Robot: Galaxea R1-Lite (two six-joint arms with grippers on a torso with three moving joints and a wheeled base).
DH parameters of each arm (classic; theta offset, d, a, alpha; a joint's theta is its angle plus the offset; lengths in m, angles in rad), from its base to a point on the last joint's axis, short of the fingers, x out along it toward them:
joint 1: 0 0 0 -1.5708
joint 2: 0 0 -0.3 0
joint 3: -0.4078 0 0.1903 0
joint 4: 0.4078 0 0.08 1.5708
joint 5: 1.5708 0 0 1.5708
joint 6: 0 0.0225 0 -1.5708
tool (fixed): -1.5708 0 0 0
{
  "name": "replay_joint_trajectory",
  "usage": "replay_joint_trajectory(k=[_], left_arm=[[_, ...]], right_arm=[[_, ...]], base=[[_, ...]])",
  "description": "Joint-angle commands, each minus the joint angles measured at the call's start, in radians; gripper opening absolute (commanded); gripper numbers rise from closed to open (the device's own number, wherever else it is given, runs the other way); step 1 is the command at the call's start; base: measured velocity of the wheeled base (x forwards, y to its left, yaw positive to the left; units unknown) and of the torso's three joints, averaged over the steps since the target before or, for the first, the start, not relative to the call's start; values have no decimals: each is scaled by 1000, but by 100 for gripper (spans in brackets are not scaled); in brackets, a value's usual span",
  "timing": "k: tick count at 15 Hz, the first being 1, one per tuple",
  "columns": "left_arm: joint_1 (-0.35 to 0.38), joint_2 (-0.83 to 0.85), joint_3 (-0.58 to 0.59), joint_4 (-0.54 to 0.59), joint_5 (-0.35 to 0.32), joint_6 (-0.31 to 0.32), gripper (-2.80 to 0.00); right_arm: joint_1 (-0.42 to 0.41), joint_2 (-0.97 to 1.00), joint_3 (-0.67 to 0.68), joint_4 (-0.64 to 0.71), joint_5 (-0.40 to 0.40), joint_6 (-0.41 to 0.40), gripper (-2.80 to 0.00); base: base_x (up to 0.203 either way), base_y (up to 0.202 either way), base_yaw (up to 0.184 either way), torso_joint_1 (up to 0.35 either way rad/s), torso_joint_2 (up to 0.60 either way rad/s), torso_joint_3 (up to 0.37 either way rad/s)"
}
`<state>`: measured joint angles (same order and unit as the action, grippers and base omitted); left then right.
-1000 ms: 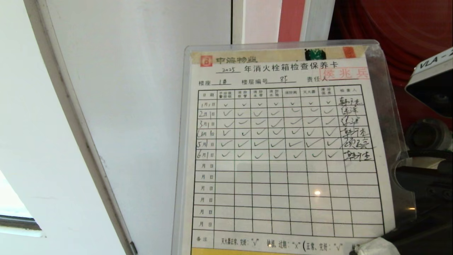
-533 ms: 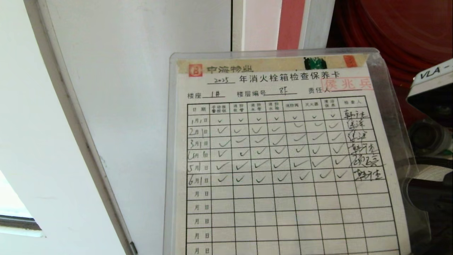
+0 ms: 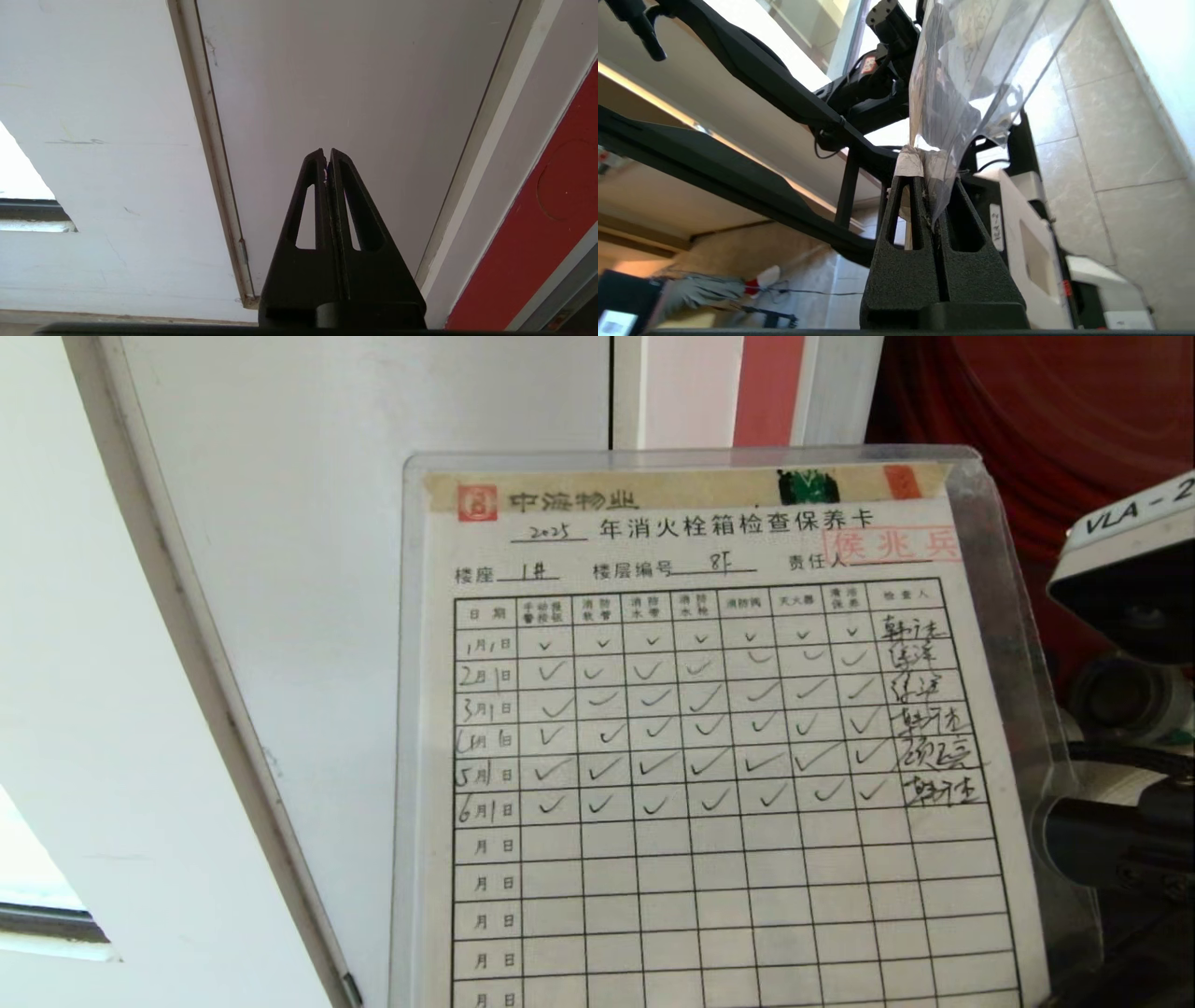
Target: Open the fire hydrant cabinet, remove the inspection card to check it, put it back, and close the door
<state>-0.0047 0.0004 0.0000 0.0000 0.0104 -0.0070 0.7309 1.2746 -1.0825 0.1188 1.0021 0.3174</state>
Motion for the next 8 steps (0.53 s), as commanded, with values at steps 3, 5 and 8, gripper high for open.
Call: replay_joint_trajectory(k=[3, 5, 8], left_arm=[[0, 0, 0, 0, 0, -1, -280], [0, 1, 0, 0, 0, -1, -280], [0, 0, 0, 0, 0, -1, -280]], right_arm=[[16, 54, -42, 2, 0, -58, -280], [21, 84, -66, 9, -2, -93, -280], [24, 107, -76, 10, -5, -128, -280]], base=[[0, 0, 0, 0, 0, 0], [0, 0, 0, 0, 0, 0], [0, 0, 0, 0, 0, 0]])
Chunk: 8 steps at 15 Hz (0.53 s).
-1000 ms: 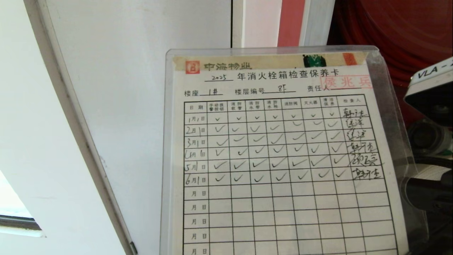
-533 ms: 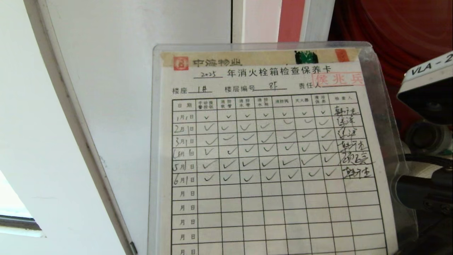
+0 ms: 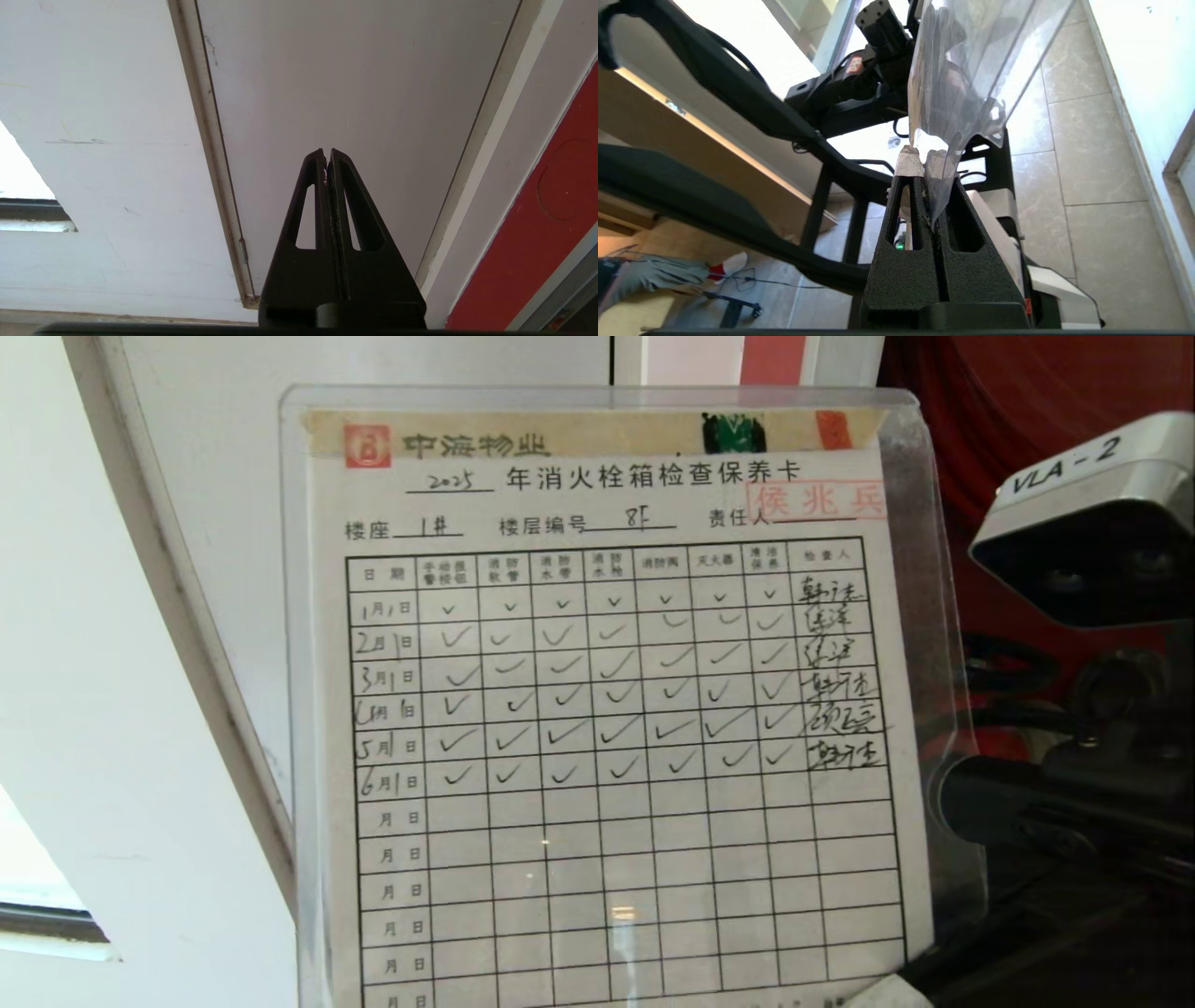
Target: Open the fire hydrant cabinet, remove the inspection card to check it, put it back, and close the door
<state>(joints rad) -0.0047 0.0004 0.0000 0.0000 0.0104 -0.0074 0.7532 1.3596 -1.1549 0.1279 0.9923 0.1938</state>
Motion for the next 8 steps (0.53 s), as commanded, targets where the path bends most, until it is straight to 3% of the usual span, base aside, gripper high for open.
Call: replay_joint_trajectory(k=[1, 8], left_arm=[[0, 1, 0, 0, 0, 0, -280], [0, 0, 0, 0, 0, 0, -280]], right_arm=[[2, 24, -3, 3, -3, -17, -280], [2, 44, -11, 6, -15, -64, -280]], base=[[0, 0, 0, 0, 0, 0], [0, 0, 0, 0, 0, 0]])
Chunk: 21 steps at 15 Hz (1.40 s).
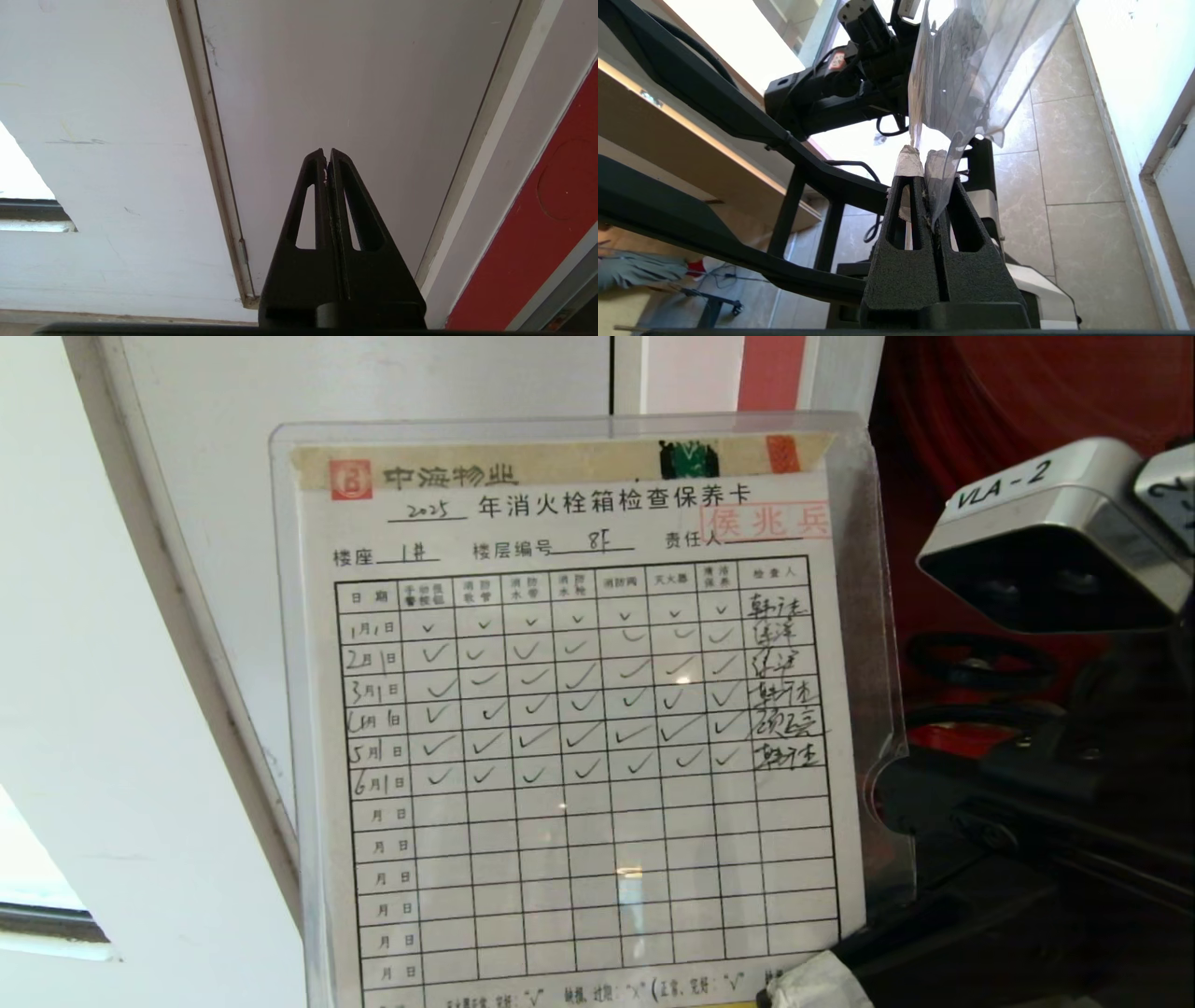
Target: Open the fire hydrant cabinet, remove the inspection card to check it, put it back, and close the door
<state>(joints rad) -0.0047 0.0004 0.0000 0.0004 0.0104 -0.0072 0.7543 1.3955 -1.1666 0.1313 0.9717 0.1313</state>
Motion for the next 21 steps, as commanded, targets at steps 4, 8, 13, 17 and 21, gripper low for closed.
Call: replay_joint_trajectory(k=[4, 8, 13, 17, 21], left_arm=[[0, 1, 0, 0, 0, 0, -280], [0, 1, 0, 0, 0, 0, -280], [0, 0, 0, 0, 0, 0, -280], [0, 1, 0, 0, 0, 0, -280], [0, 0, 0, 0, 0, 0, -280]], right_arm=[[0, 8, 2, 2, 5, -4, -280], [0, 4, 9, 2, 5, -4, -280], [-3, -60, 67, 3, -19, -4, -280], [-43, -189, 141, 34, -46, 3, -280], [-139, -370, 221, 117, -117, 19, -280]], base=[[0, 0, 0, 0, 0, 0], [0, 0, 0, 0, 0, 0], [0, 0, 0, 0, 0, 0], [0, 0, 0, 0, 0, 0], [0, 0, 0, 0, 0, 0]])
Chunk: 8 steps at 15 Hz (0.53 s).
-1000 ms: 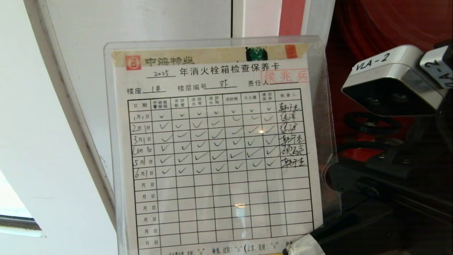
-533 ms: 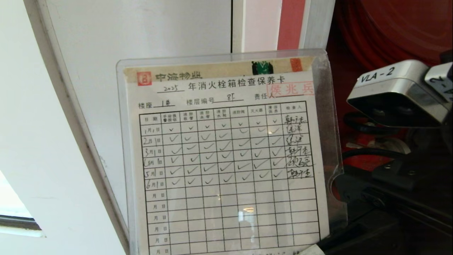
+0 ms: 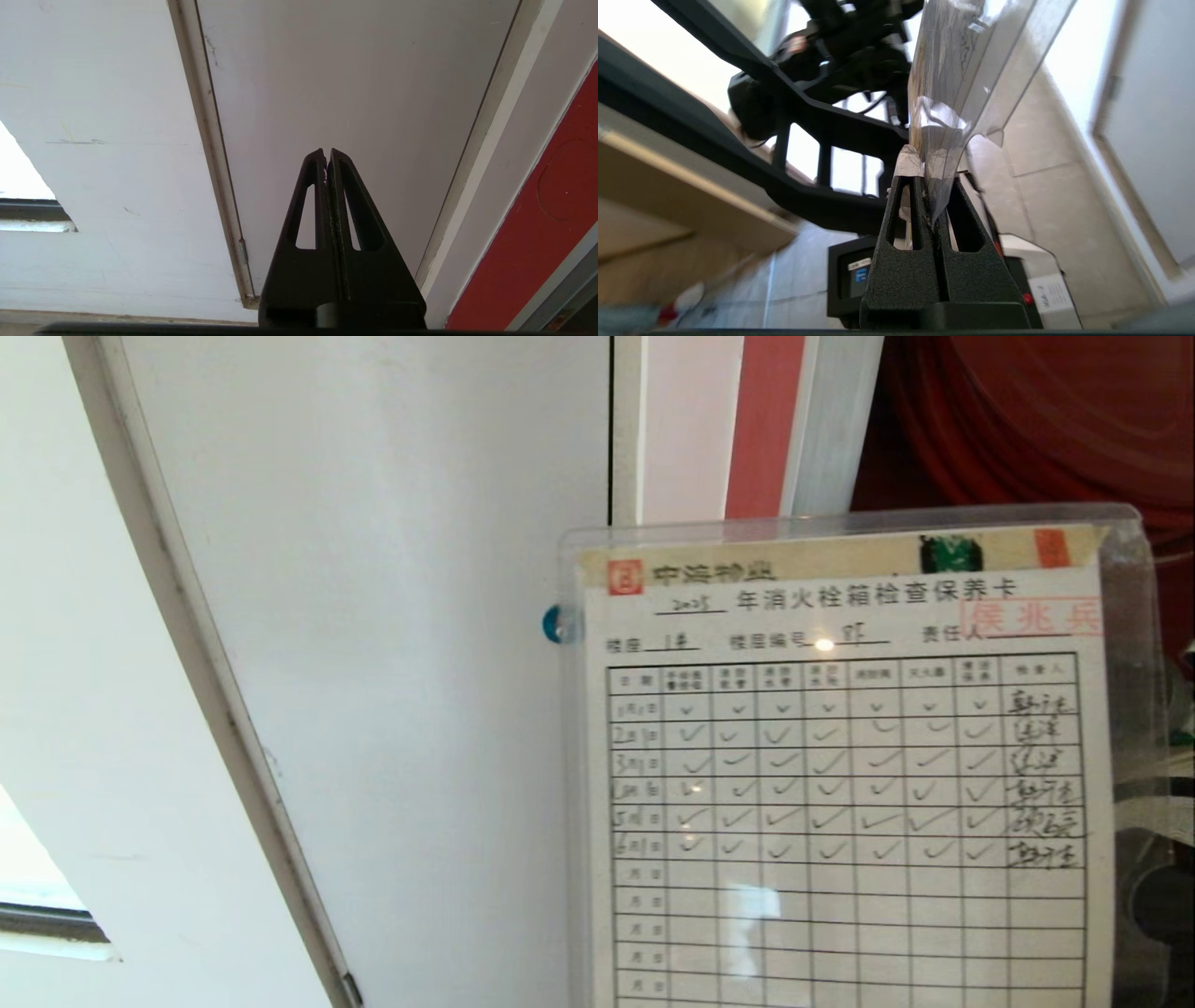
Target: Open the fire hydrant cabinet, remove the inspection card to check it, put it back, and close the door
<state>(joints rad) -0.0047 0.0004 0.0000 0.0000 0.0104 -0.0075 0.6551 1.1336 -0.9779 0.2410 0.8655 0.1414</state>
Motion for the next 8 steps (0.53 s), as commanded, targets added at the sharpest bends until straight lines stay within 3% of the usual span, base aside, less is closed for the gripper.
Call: replay_joint_trajectory(k=[1, 6, 8], left_arm=[[0, 0, 0, 0, 0, 0, -280], [0, 0, 0, 0, 0, 0, -280], [0, 1, 0, 0, 0, 0, -280]], right_arm=[[-78, -151, 50, 11, -25, 42, -280], [-265, -349, 133, 15, -51, 238, -280], [-290, -403, 142, 11, -103, 336, -280]], base=[[0, 0, 0, 0, 0, 0], [0, 0, 0, 0, 0, 0], [0, 0, 0, 0, 0, 0]])
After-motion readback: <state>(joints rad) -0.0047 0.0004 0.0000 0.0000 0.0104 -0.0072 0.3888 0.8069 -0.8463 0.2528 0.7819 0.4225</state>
